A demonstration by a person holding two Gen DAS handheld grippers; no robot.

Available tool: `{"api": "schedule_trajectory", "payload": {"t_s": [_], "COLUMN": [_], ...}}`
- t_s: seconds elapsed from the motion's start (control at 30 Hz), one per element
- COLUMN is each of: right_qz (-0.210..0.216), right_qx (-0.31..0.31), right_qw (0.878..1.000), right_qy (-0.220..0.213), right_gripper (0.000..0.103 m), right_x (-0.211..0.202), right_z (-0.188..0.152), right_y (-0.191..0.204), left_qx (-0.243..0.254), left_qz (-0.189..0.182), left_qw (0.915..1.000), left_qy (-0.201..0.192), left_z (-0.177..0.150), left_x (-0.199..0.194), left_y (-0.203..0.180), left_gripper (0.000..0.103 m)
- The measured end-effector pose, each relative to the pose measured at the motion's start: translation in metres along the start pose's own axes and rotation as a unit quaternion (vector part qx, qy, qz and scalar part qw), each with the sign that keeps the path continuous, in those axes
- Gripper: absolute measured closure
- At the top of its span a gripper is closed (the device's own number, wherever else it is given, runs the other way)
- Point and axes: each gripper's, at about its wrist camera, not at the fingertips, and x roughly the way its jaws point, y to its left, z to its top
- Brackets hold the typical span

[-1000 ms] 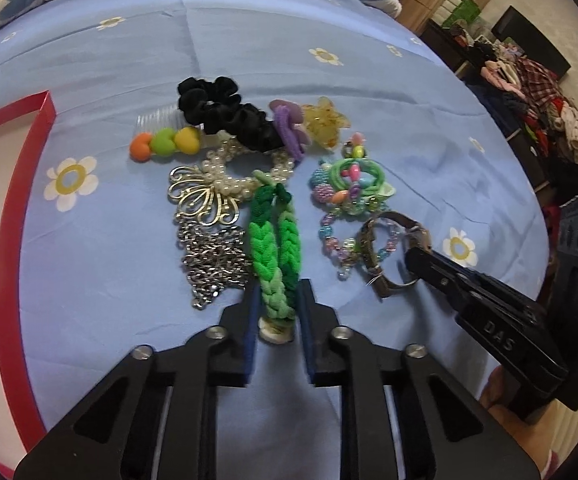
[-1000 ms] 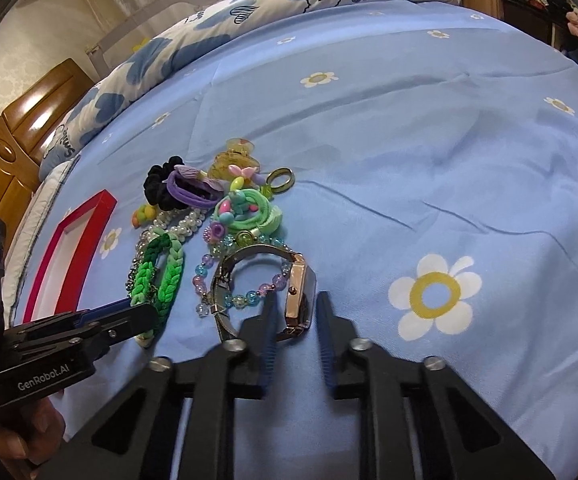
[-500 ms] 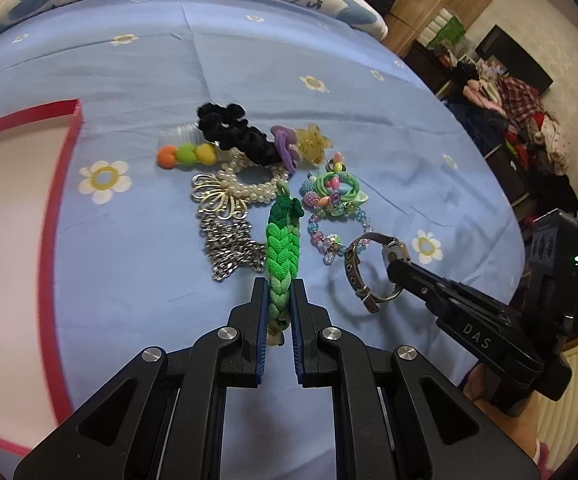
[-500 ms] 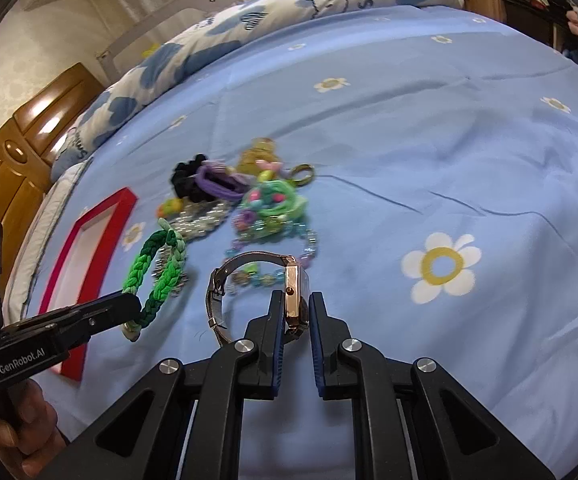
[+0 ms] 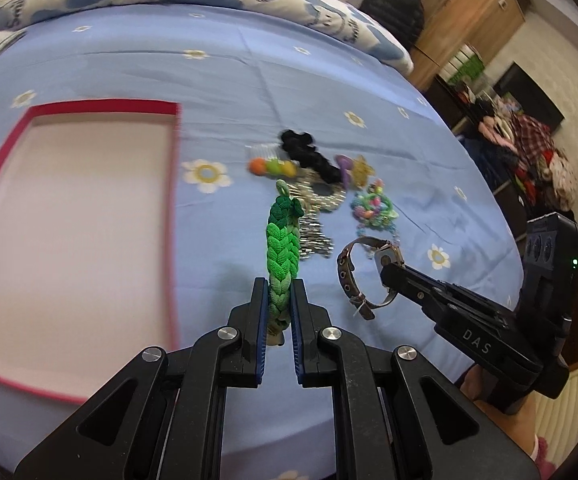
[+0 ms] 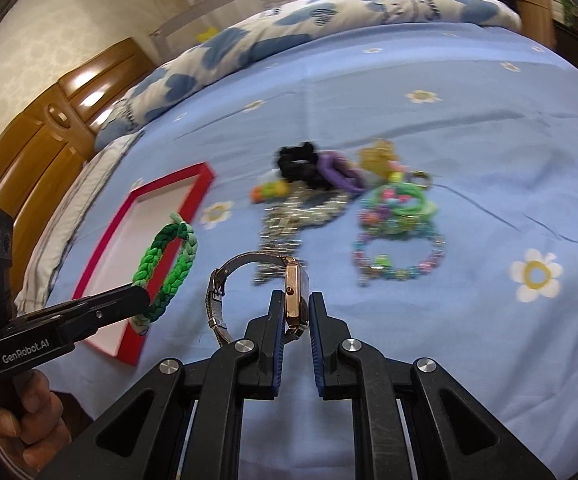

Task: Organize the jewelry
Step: 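Grasp the green braided bracelet with the left tool while the right tool grasps the watch, then carry both items into the red-rimmed tray and open both tools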

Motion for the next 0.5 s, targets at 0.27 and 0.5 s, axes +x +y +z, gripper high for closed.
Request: {"api": "schedule_trajectory", "payload": {"t_s": [0.27, 0.5], "right_qz": [0.043, 0.075], "right_qx": [-0.043, -0.085], "right_qw": [0.998, 0.993], "right_qy": [0.020, 0.040], "right_gripper": [0.092, 0.092], "right_x": [0.018, 0.039], "right_z": [0.001, 0.001], "right_y": [0.057, 0.109], "left_qx": [-0.050, -0.107], "left_qz": [0.024, 0.048], "left_qw": [0.9982, 0.9927], "left_qy": [-0.023, -0.029], "left_z": [-0.005, -0.014], "left_x": [-0.028, -0.043], "left_y": [0.048, 0.098], "left_gripper": [0.094, 0.094]}}
